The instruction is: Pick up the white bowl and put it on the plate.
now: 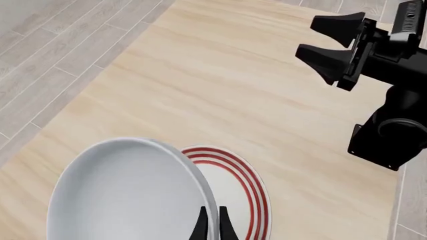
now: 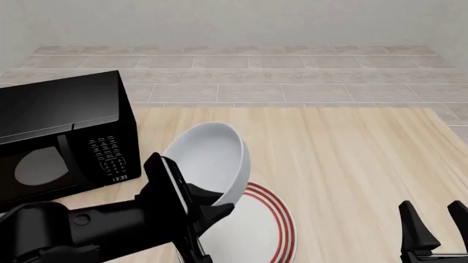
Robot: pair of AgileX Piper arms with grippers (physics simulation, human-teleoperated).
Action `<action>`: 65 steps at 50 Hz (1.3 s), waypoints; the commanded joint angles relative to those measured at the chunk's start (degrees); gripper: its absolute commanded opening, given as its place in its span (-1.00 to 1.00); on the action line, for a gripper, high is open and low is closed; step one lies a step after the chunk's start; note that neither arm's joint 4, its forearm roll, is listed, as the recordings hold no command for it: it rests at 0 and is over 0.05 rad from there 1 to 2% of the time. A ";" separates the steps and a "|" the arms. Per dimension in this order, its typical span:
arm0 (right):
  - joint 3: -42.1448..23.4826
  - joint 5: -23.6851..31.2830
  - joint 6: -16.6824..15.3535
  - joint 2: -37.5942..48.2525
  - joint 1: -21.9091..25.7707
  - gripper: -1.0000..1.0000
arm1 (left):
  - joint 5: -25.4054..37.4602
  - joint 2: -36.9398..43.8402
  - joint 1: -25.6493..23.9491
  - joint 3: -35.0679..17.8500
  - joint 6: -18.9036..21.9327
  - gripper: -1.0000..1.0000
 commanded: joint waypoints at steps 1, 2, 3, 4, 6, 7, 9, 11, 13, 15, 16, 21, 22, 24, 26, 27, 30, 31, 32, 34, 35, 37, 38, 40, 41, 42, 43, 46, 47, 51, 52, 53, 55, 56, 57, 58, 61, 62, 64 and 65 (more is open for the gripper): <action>0.02 0.05 0.04 -0.07 -0.01 1.00 | -1.96 0.62 -0.11 0.78 -0.42 -1.00; 0.02 0.05 0.05 -0.07 -0.01 1.00 | -1.98 0.67 -0.17 0.78 -0.48 -1.00; 0.02 0.06 0.04 -0.09 0.00 1.00 | -2.12 0.74 -0.22 0.85 -0.52 -1.00; 0.02 0.05 0.04 -0.07 0.00 1.00 | -2.16 0.84 -0.17 0.77 -0.50 -1.00; 0.02 0.05 0.05 -0.08 0.00 1.00 | -2.49 1.07 -0.30 0.90 -0.69 -1.00; 0.02 0.04 0.04 -0.06 0.00 1.00 | -2.63 1.17 -0.27 0.94 -0.60 -1.00; 0.02 0.04 0.04 -0.06 -0.01 1.00 | -3.07 1.49 -0.43 1.09 -0.88 -1.00; 0.02 0.04 0.04 -0.06 -0.01 1.00 | -3.61 1.89 -0.24 1.29 -0.69 -1.00; 0.02 0.06 0.03 -0.09 -0.02 1.00 | -3.64 2.02 -0.47 1.31 -1.09 -1.00; 0.02 0.05 0.05 -0.08 -0.01 1.00 | -4.19 2.34 -0.21 1.46 -0.93 -1.00; 0.02 0.05 0.03 -0.07 0.00 1.00 | -4.18 2.40 -0.42 1.50 -1.17 -1.00; 0.02 0.05 0.04 -0.07 0.00 1.00 | -5.59 3.45 -0.56 2.11 -1.45 -1.00; 0.02 0.03 0.03 -0.03 0.01 1.00 | -5.75 3.59 -0.62 2.16 -1.53 -1.00; 0.02 0.05 0.04 -0.07 0.00 1.00 | -6.00 3.85 -0.75 2.32 -1.67 -1.00; 0.02 0.04 0.02 -0.05 0.00 1.00 | -6.25 4.08 -0.74 2.35 -1.74 -1.00; 0.02 0.04 0.04 -0.07 -0.01 1.00 | -6.26 4.14 -0.85 2.41 -1.72 -1.00; 0.02 0.05 0.04 -0.08 0.00 1.00 | -6.64 4.55 -0.82 2.53 -1.78 -1.00; 0.02 0.05 0.04 -0.07 -0.02 1.00 | -6.87 4.69 -0.73 2.58 -1.78 -1.00; 0.02 0.05 0.05 -0.07 -0.01 1.00 | -6.83 4.79 -0.74 2.54 -1.91 -1.00; 0.02 0.05 0.05 -0.07 -0.02 1.00 | -7.10 4.99 -0.61 2.63 -1.86 -1.00; 0.02 0.05 0.04 -0.07 -0.01 1.00 | -7.18 5.02 -0.72 2.73 -2.01 -1.00; 0.02 0.05 0.04 -0.07 0.00 1.00 | -7.46 5.15 -0.64 2.85 -2.01 -1.00; 0.02 0.04 0.05 -0.06 0.00 1.00 | -7.78 5.40 -0.63 3.04 -2.29 -1.00; 0.02 0.04 0.04 -0.07 -0.01 1.00 | -8.07 5.56 -0.49 3.14 -2.23 -1.00; 0.02 0.05 0.04 -0.07 -0.01 1.00 | -8.55 5.90 -0.54 3.45 -2.45 -1.00; 0.02 0.05 0.04 -0.07 -0.01 1.00 | -8.56 5.91 -0.54 3.46 -2.45 -1.00; 0.02 0.05 0.05 -0.07 -0.01 1.00 | -8.67 6.08 -0.49 3.46 -2.30 -1.00; 0.02 0.05 0.05 -0.07 -0.01 1.00 | -8.42 6.04 -0.36 3.16 -2.32 -1.00; 0.02 0.06 0.03 -0.10 -0.01 1.00 | -8.47 6.13 -0.26 3.15 -2.31 -1.00; 0.02 0.05 0.04 -0.07 -0.01 1.00 | -9.02 6.35 0.00 3.47 -2.52 -1.00; 0.02 0.05 0.04 -0.08 0.01 1.00 | -9.14 6.38 0.00 3.55 -2.52 -1.00; 0.02 0.05 0.04 -0.08 -0.01 1.00 | -9.33 6.62 0.08 3.60 -2.75 -1.00; 0.02 0.05 0.04 -0.07 0.00 1.00 | -9.78 6.88 0.22 3.79 -2.75 -1.00; 0.02 0.05 0.04 -0.07 0.00 1.00 | -9.90 6.91 0.12 3.88 -2.86 -1.00; 0.02 0.05 0.03 -0.08 -0.01 1.00 | -10.07 7.04 0.05 3.99 -2.91 -1.00; 0.02 0.05 0.03 -0.08 0.00 1.00 | -10.02 7.03 -0.02 3.96 -2.96 -1.00; 0.02 0.05 0.03 -0.09 0.00 1.00 | -10.75 7.58 -0.17 4.27 -3.26 -1.00; 0.02 0.05 0.04 -0.07 0.00 1.00 | -10.69 7.55 -0.23 4.26 -3.33 -1.00; 0.02 0.05 0.04 -0.08 0.00 1.00 | -10.87 7.75 -0.29 4.36 -3.60 -1.00; 0.02 0.05 0.02 -0.07 0.00 1.00 | -11.04 7.74 -0.56 4.62 -3.79 -1.00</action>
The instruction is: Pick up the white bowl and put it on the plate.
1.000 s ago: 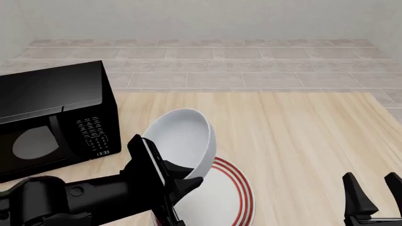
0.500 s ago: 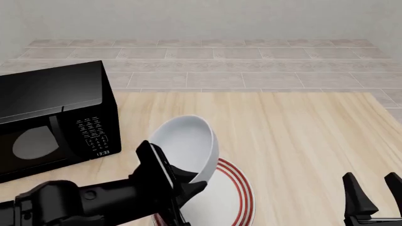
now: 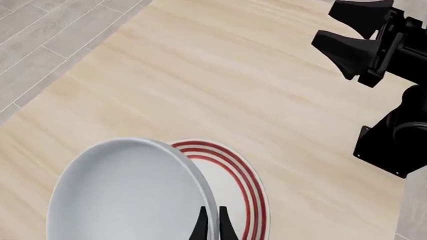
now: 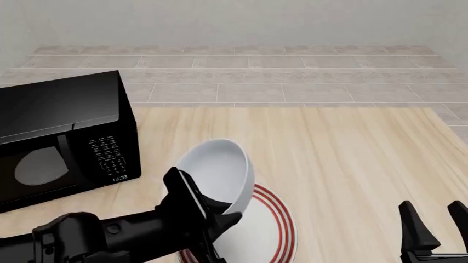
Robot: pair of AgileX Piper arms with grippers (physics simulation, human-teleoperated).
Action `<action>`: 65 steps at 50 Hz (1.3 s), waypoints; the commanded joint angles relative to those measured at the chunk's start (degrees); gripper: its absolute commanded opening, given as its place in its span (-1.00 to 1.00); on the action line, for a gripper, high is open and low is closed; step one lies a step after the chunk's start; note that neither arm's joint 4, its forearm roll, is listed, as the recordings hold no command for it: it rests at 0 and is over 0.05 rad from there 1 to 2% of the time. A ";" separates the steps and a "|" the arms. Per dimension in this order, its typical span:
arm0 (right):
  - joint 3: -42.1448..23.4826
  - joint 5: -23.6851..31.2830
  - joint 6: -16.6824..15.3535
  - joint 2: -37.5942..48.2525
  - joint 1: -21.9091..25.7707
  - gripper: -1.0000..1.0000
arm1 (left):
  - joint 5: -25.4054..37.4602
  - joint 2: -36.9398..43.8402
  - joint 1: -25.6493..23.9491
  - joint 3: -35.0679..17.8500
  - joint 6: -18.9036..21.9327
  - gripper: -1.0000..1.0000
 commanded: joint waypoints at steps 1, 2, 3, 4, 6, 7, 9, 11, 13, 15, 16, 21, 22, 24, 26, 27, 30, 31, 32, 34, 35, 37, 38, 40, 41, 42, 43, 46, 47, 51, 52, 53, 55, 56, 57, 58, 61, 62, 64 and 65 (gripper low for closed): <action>0.02 0.05 0.06 -0.07 -0.02 1.00 | -1.54 0.89 -0.33 0.44 -0.65 -1.00; 0.02 0.05 0.04 -0.07 -0.02 1.00 | -1.91 1.07 -0.45 0.79 -0.55 -1.00; 0.02 0.05 0.04 -0.07 -0.02 1.00 | -1.92 1.07 -0.45 0.79 -0.55 -1.00; 0.02 0.05 0.04 -0.08 -0.01 1.00 | -1.94 1.18 -0.40 0.78 -0.56 -1.00; 0.02 0.05 0.04 -0.08 -0.02 1.00 | -2.19 1.48 -0.59 1.02 -0.61 -1.00; 0.02 0.05 0.04 -0.08 -0.01 1.00 | -2.16 1.55 -0.60 0.94 -0.74 -1.00; 0.02 0.06 0.04 -0.09 -0.01 1.00 | -2.21 1.57 -0.72 1.01 -0.72 -1.00; 0.02 0.05 0.05 -0.08 0.00 1.00 | -2.31 1.74 -0.80 1.03 -0.87 -1.00; 0.02 0.04 0.05 -0.06 -0.01 1.00 | -2.49 1.90 -0.95 1.10 -0.96 -1.00; 0.02 0.05 0.04 -0.08 -0.01 1.00 | -2.88 2.14 -1.09 1.29 -0.98 -1.00; 0.02 0.04 0.05 -0.05 0.00 1.00 | -3.06 2.41 -1.03 1.31 -1.03 -1.00; 0.02 0.05 0.04 -0.07 -0.01 1.00 | -3.81 2.86 -1.02 1.64 -1.32 -1.00; 0.02 0.05 0.04 -0.08 -0.01 1.00 | -3.95 2.98 -0.81 1.67 -1.27 -1.00; 0.02 0.05 0.05 -0.06 -0.01 1.00 | -4.35 3.25 -0.76 1.93 -1.41 -1.00; 0.02 0.05 0.04 -0.08 -0.01 1.00 | -4.70 3.49 -0.65 2.06 -1.37 -1.00; 0.02 0.05 0.05 -0.07 -0.01 1.00 | -4.84 3.65 -0.65 2.08 -1.45 -1.00; 0.02 0.05 0.05 -0.07 -0.01 1.00 | -5.43 4.09 -0.68 2.21 -1.62 -1.00; 0.02 0.06 0.04 -0.10 -0.02 1.00 | -5.50 4.15 -0.75 2.24 -1.82 -1.00; 0.02 0.05 0.05 -0.07 -0.01 1.00 | -5.82 4.36 -0.79 2.37 -1.82 -1.00; 0.02 0.06 0.03 -0.09 -0.02 1.00 | -6.03 4.63 -0.87 2.44 -1.87 -1.00; 0.02 0.05 0.04 -0.08 -0.02 1.00 | -6.18 4.67 -0.93 2.43 -2.08 -1.00; 0.02 0.05 0.04 -0.08 -0.01 1.00 | -6.34 4.86 -1.02 2.41 -2.12 -1.00; 0.02 0.05 0.06 -0.08 -0.01 1.00 | -6.30 4.90 -1.06 2.35 -2.25 -1.00; 0.02 0.05 0.04 -0.07 -0.02 1.00 | -6.65 5.17 -1.23 2.48 -2.28 -1.00; 0.02 0.05 0.04 -0.07 -0.02 1.00 | -6.77 5.32 -1.35 2.52 -2.46 -1.00; 0.02 0.05 0.05 -0.08 -0.03 1.00 | -6.85 5.40 -1.56 2.57 -2.64 -1.00; 0.02 0.04 0.04 -0.05 0.00 1.00 | -6.90 5.49 -1.58 2.57 -2.58 -1.00; 0.02 0.04 0.05 -0.06 -0.01 1.00 | -7.30 5.99 -1.87 2.65 -2.82 -1.00; 0.02 0.04 0.05 -0.06 -0.01 1.00 | -7.31 6.00 -1.87 2.65 -2.82 -1.00; 0.02 0.05 0.03 -0.08 0.00 1.00 | -7.90 6.69 -2.10 2.66 -3.03 -1.00; 0.02 0.06 0.03 -0.10 -0.02 1.00 | -8.04 7.02 -2.10 2.57 -3.11 -1.00; 0.02 0.06 0.05 -0.09 -0.02 1.00 | -8.14 7.10 -2.22 2.65 -2.97 -1.00; 0.02 0.05 0.05 -0.08 -0.01 1.00 | -7.94 7.05 -2.27 2.46 -3.07 -1.00; 0.02 0.04 0.04 -0.06 -0.01 1.00 | -8.00 7.19 -2.32 2.46 -3.07 -1.00; 0.02 0.04 0.05 -0.05 -0.02 1.00 | -8.08 7.25 -2.41 2.54 -3.09 -1.00; 0.02 0.05 0.04 -0.09 -0.01 1.00 | -8.27 7.39 -2.49 2.63 -3.18 -1.00; 0.02 0.04 0.05 -0.05 -0.02 1.00 | -8.49 7.67 -2.50 2.69 -3.15 -1.00; 0.02 0.04 0.04 -0.07 0.00 1.00 | -8.60 7.74 -2.59 2.76 -3.23 -1.00; 0.02 0.05 0.04 -0.08 -0.01 1.00 | -8.81 8.08 -2.64 2.82 -3.26 -1.00; 0.02 0.04 0.05 -0.06 -0.01 1.00 | -8.98 8.19 -2.66 2.87 -3.23 -1.00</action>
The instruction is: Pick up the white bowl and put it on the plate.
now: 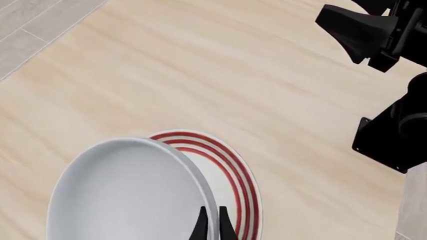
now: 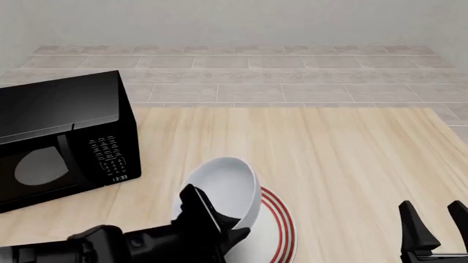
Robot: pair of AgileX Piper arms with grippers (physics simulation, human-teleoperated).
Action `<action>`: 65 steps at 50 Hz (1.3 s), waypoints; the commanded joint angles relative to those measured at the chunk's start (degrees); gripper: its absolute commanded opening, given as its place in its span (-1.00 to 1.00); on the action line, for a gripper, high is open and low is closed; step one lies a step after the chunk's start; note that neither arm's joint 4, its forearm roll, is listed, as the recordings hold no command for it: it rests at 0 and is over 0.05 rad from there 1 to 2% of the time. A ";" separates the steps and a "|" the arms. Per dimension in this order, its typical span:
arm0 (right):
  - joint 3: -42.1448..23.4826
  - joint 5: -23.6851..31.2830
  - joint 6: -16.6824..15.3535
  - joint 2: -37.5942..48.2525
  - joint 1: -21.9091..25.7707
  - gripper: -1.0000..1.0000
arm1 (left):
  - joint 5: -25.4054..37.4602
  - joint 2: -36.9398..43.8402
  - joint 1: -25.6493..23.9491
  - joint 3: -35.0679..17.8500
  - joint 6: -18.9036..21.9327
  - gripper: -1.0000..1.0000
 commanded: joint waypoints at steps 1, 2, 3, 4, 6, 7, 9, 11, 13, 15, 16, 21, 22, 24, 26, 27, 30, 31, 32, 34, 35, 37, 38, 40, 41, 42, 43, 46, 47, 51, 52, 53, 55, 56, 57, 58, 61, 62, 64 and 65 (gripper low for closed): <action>0.02 0.05 0.04 -0.09 0.00 1.00 | -1.05 1.09 -0.43 -0.22 0.11 -1.00; 0.02 0.05 0.03 -0.08 0.00 1.00 | -1.14 1.22 -0.45 -0.21 0.02 -1.00; 0.02 0.05 0.05 -0.09 -0.01 1.00 | -1.07 1.22 -0.44 -0.28 0.07 -1.00; 0.02 0.05 0.06 -0.09 0.00 1.00 | -1.12 1.27 -0.53 -0.23 -0.03 -1.00; 0.02 0.05 0.05 -0.07 -0.01 1.00 | -1.27 1.43 -0.62 -0.19 -0.06 -1.00; 0.02 0.06 0.05 -0.09 -0.02 1.00 | -1.40 1.56 -0.69 -0.14 -0.18 -1.00; 0.02 0.05 0.05 -0.08 -0.01 1.00 | -1.76 1.97 -0.66 -0.06 -0.19 -1.00; 0.02 0.05 0.05 -0.09 -0.01 1.00 | -2.24 2.37 -0.82 0.21 -0.22 -1.00; 0.02 0.05 0.05 -0.08 -0.02 1.00 | -2.26 2.63 -0.73 0.08 -0.27 -1.00; 0.02 0.05 0.04 -0.07 -0.01 1.00 | -2.23 2.75 -0.97 0.12 -0.48 -1.00; 0.02 0.05 0.04 -0.07 -0.01 1.00 | -2.23 2.75 -0.97 0.12 -0.48 -1.00; 0.02 0.05 0.04 -0.08 -0.01 1.00 | -2.59 3.59 -0.78 0.06 -0.35 -1.00; 0.02 0.04 0.04 -0.06 0.00 1.00 | -2.69 3.81 -0.75 0.08 -0.30 -1.00; 0.02 0.05 0.03 -0.09 -0.01 1.00 | -2.81 3.90 -0.79 0.10 -0.41 -1.00; 0.02 0.05 0.04 -0.06 -0.02 1.00 | -3.01 4.13 -0.84 0.15 -0.48 -1.00; 0.02 0.05 0.04 -0.06 -0.02 1.00 | -3.02 4.13 -0.84 0.15 -0.48 -1.00; 0.02 0.04 0.04 -0.07 -0.01 1.00 | -3.48 4.80 -0.95 0.24 -0.56 -1.00; 0.02 0.05 0.03 -0.08 -0.01 1.00 | -3.91 5.18 -1.07 0.41 -0.64 -1.00; 0.02 0.05 0.05 -0.08 -0.02 1.00 | -4.13 5.41 -1.09 0.44 -0.67 -1.00; 0.02 0.04 0.05 -0.06 -0.01 1.00 | -4.39 5.93 -1.04 0.40 -0.55 -1.00; 0.02 0.05 0.03 -0.07 -0.01 1.00 | -4.26 5.95 -1.25 0.37 -0.74 -1.00; 0.02 0.05 0.05 -0.07 -0.01 1.00 | -4.04 5.85 -1.32 0.21 -0.77 -1.00; 0.02 0.05 0.04 -0.07 -0.01 1.00 | -4.09 5.99 -1.45 0.20 -0.81 -1.00; 0.02 0.04 0.03 -0.06 0.00 1.00 | -4.02 6.17 -1.47 0.06 -0.74 -1.00; 0.02 0.04 0.03 -0.06 0.00 1.00 | -4.04 6.35 -1.47 0.00 -0.76 -1.00; 0.02 0.06 0.04 -0.09 -0.02 1.00 | -3.93 6.33 -1.77 0.05 -1.04 -1.00; 0.02 0.05 0.04 -0.08 -0.01 1.00 | -4.11 6.66 -1.21 -0.18 -0.75 -1.00; 0.02 0.06 0.03 -0.10 0.00 1.00 | -3.83 6.88 -1.88 -0.05 -0.91 -1.00; 0.02 0.06 0.04 -0.09 0.00 1.00 | -3.70 6.76 -1.76 -0.15 -0.95 1.00; 0.02 0.05 0.04 -0.09 0.00 1.00 | -3.01 6.57 -1.91 -0.51 -0.97 1.00; 0.02 0.04 0.05 -0.06 -0.03 1.00 | -2.89 6.52 -1.95 -0.56 -0.96 1.00; 0.02 0.04 0.05 -0.05 0.00 1.00 | -2.94 6.62 -1.93 -0.58 -0.94 1.00; 0.02 0.05 0.05 -0.09 -0.01 1.00 | -2.93 6.67 -1.86 -0.67 -0.81 1.00; 0.02 0.05 0.03 -0.08 -0.01 1.00 | -2.84 6.67 -1.82 -0.75 -0.86 1.00; 0.02 0.05 0.04 -0.07 -0.02 1.00 | -2.76 6.56 -1.95 -0.72 -0.84 1.00; 0.02 0.05 0.05 -0.09 -0.01 1.00 | -2.74 6.63 -1.87 -0.79 -0.91 1.00; 0.02 0.05 0.05 -0.07 -0.01 1.00 | -2.87 6.77 -1.87 -0.72 -0.81 1.00; 0.02 0.04 0.04 -0.05 -0.01 1.00 | -2.85 6.72 -1.91 -0.69 -0.84 1.00; 0.02 0.06 0.04 -0.09 -0.01 1.00 | -2.75 6.67 -1.89 -0.74 -0.90 1.00; 0.02 0.05 0.04 -0.07 -0.01 1.00 | -2.70 6.64 -1.86 -0.77 -0.85 1.00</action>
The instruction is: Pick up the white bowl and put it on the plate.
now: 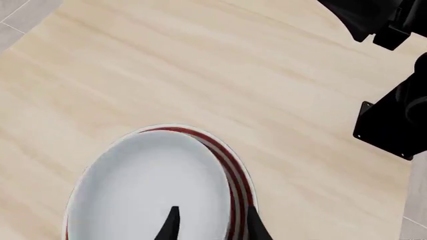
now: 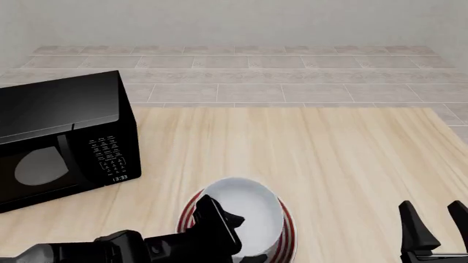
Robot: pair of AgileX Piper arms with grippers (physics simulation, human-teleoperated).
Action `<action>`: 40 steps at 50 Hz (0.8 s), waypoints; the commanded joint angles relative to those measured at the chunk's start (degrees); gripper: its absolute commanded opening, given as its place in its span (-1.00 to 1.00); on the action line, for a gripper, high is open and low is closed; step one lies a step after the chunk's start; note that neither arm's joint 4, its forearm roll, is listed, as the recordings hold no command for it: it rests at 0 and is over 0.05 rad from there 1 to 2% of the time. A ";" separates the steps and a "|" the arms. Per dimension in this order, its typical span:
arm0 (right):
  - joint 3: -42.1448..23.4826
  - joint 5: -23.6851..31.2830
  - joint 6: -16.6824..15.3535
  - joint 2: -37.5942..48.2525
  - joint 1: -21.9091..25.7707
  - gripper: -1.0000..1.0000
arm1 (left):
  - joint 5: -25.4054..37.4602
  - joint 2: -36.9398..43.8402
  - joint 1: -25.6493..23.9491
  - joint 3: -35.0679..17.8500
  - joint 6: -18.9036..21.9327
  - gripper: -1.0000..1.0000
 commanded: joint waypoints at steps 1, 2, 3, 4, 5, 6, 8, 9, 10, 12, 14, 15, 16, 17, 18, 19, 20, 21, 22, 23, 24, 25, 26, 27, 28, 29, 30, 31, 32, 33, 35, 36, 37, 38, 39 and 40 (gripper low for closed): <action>0.02 0.05 0.04 -0.07 -0.02 1.00 | 0.27 0.23 -0.13 -0.25 0.09 1.00; 0.02 0.05 0.04 -0.08 -0.01 1.00 | 0.34 0.19 -0.09 -0.29 0.16 1.00; 0.02 0.04 0.05 -0.06 -0.01 1.00 | 0.40 0.20 -0.08 -0.32 0.22 1.00; 0.02 0.05 0.04 -0.08 -0.01 1.00 | 0.55 0.11 -0.09 -0.39 0.19 1.00; 0.02 0.05 0.05 -0.08 0.00 1.00 | 0.67 0.03 -0.01 -0.49 0.23 1.00; 0.02 0.05 0.03 -0.08 0.00 1.00 | 0.89 -0.07 -0.02 -0.58 0.29 1.00; 0.02 0.05 0.06 -0.09 0.00 1.00 | 1.04 -0.19 -0.03 -0.64 0.33 1.00; 0.02 0.05 0.04 -0.07 -0.02 1.00 | 1.11 -0.23 -0.07 -0.66 0.25 1.00; 0.02 0.04 0.05 -0.06 0.00 1.00 | 1.01 -0.21 -0.15 -0.59 0.27 1.00; 0.02 0.05 0.03 -0.07 -0.01 1.00 | 0.85 0.02 -0.12 -0.54 0.26 1.00; 0.02 0.05 0.05 -0.09 -0.01 1.00 | 0.75 0.06 -0.20 -0.47 0.18 1.00; 0.02 0.05 0.04 -0.08 -0.01 1.00 | 0.80 0.06 -0.22 -0.47 0.21 1.00; 0.02 0.05 0.04 -0.08 -0.01 1.00 | 0.72 0.20 -0.09 -0.51 0.27 1.00; 0.02 0.05 0.05 -0.08 0.00 1.00 | 0.88 0.13 -0.14 -0.55 0.29 1.00; 0.02 0.05 0.05 -0.08 0.00 1.00 | 0.88 0.14 -0.11 -0.57 0.30 1.00; 0.02 0.05 0.05 -0.07 -0.02 1.00 | 1.01 0.07 -0.10 -0.65 0.31 1.00; 0.02 0.05 0.05 -0.09 -0.01 1.00 | 1.09 0.00 -0.17 -0.65 0.28 1.00; 0.02 0.05 0.05 -0.08 0.00 1.00 | 1.20 -0.10 -0.24 -0.69 0.25 1.00; 0.02 0.05 0.04 -0.08 0.01 1.00 | 1.14 -0.04 -0.19 -0.69 0.28 1.00; 0.02 0.05 0.04 -0.07 -0.01 1.00 | 1.14 -0.03 -0.20 -0.68 0.32 1.00; 0.02 0.05 0.03 -0.09 -0.02 1.00 | 1.17 -0.06 -0.25 -0.68 0.26 1.00; 0.02 0.06 0.04 -0.09 0.00 1.00 | 1.42 -0.24 -0.27 -0.77 0.31 1.00; 0.02 0.05 0.03 -0.08 0.00 1.00 | 1.53 -0.39 -0.35 -0.77 0.32 1.00; 0.02 0.05 0.04 -0.08 -0.01 1.00 | 1.79 -0.55 -0.23 -0.92 0.37 1.00; 0.02 0.05 0.05 -0.07 -0.01 1.00 | 2.06 -0.82 -0.36 -0.96 0.35 1.00; 0.02 0.05 0.06 -0.08 -0.02 1.00 | 2.45 -1.10 -0.37 -1.08 0.44 1.00; 0.02 0.05 0.03 -0.08 0.00 1.00 | 2.58 -1.16 -0.22 -1.18 0.60 1.00; 0.02 0.05 0.04 -0.09 0.00 1.00 | 2.86 -1.39 -0.26 -1.26 0.59 1.00; 0.02 0.05 0.05 -0.07 0.00 1.00 | 3.72 -2.11 -0.29 -1.50 0.71 1.00; 0.02 0.06 0.04 -0.09 -0.03 1.00 | 3.96 -2.31 -0.13 -1.59 0.90 1.00; 0.02 0.05 0.04 -0.08 -0.01 1.00 | 4.56 -2.95 -0.11 -1.63 1.01 1.00; 0.02 0.05 0.04 -0.09 -0.01 1.00 | 4.98 -3.31 0.04 -1.66 1.22 1.00; 0.02 0.05 0.05 -0.08 -0.01 1.00 | 5.27 -3.55 0.16 -1.68 1.36 1.00; 0.02 0.05 0.05 -0.08 -0.01 1.00 | 5.57 -3.81 0.20 -1.73 1.41 1.00; 0.02 0.06 0.03 -0.09 -0.02 1.00 | 5.98 -4.22 0.29 -1.79 1.51 1.00; 0.02 0.05 0.06 -0.08 -0.02 1.00 | 6.34 -4.55 0.39 -1.84 1.63 1.00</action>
